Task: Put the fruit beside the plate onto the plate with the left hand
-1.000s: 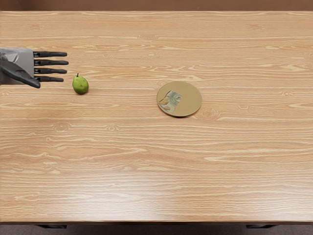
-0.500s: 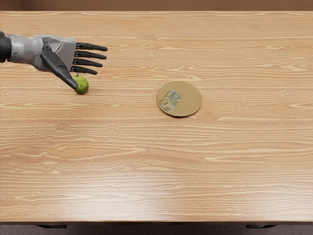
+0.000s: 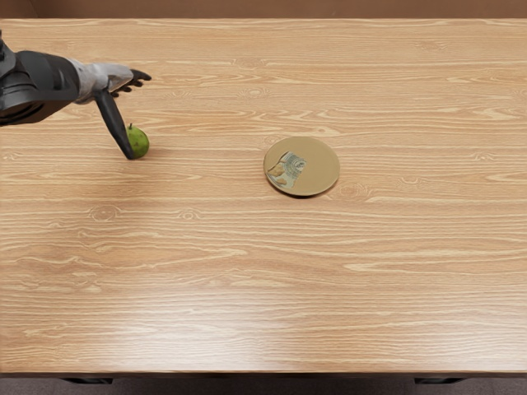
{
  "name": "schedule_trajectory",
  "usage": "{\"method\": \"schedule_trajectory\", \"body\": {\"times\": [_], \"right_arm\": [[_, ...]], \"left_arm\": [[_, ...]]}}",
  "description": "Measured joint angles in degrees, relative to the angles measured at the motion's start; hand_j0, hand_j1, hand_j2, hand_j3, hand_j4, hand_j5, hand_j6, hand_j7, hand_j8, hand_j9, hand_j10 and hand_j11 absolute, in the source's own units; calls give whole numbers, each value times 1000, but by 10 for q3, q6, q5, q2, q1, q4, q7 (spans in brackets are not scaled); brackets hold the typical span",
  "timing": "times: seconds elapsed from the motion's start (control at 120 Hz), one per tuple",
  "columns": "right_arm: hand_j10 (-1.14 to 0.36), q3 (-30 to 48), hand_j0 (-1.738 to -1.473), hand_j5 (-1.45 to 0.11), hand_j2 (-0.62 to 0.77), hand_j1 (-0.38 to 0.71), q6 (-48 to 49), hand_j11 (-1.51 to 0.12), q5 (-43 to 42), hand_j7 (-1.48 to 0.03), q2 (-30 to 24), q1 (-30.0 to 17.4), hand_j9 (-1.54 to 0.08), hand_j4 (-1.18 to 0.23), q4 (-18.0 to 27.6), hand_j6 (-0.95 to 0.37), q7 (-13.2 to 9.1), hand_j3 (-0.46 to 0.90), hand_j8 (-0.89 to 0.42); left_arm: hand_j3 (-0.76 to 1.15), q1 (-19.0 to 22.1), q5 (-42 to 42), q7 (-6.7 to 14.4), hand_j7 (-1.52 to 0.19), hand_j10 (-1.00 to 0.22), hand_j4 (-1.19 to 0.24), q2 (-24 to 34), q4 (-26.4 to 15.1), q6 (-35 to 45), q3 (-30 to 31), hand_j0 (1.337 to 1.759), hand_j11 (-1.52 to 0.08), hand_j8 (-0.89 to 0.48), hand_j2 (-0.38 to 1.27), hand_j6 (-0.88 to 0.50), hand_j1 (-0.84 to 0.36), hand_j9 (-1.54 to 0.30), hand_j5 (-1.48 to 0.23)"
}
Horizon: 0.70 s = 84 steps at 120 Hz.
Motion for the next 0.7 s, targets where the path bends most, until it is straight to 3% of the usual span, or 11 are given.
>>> {"method": "schedule_trajectory", "body": {"times": [0.183, 0.35, 0.45, 0.7], "right_arm": [[-33, 0, -1658, -43, -7, -310, 0, -43, 0, -43, 0, 0, -43, -33, 0, -33, 0, 0, -33], [-33, 0, -1658, -43, -7, -310, 0, -43, 0, -43, 0, 0, -43, -33, 0, -33, 0, 0, -33], [-33, 0, -1658, -43, -7, -310, 0, -43, 0, -43, 0, 0, -43, -33, 0, -33, 0, 0, -33], [-33, 0, -1658, -43, -7, -310, 0, -43, 0, -43, 0, 0, -43, -33, 0, -33, 0, 0, -33]], "left_arm": [[0, 14, 86, 3, 0, -3, -3, -52, 49, 69, 59, 1658, 0, -4, 1, -4, 349, 0, 0], [0, 28, 101, 0, 0, -3, -3, -90, 111, 82, 71, 1658, 0, -4, 1, -4, 349, 0, -1], [0, 38, 91, -13, 0, -3, -3, -99, 137, 83, 73, 1658, 0, -4, 1, -4, 349, 0, -1], [0, 63, 70, -134, 0, -2, -3, -113, 191, 83, 74, 1658, 0, -4, 1, -4, 349, 0, -1]]}}
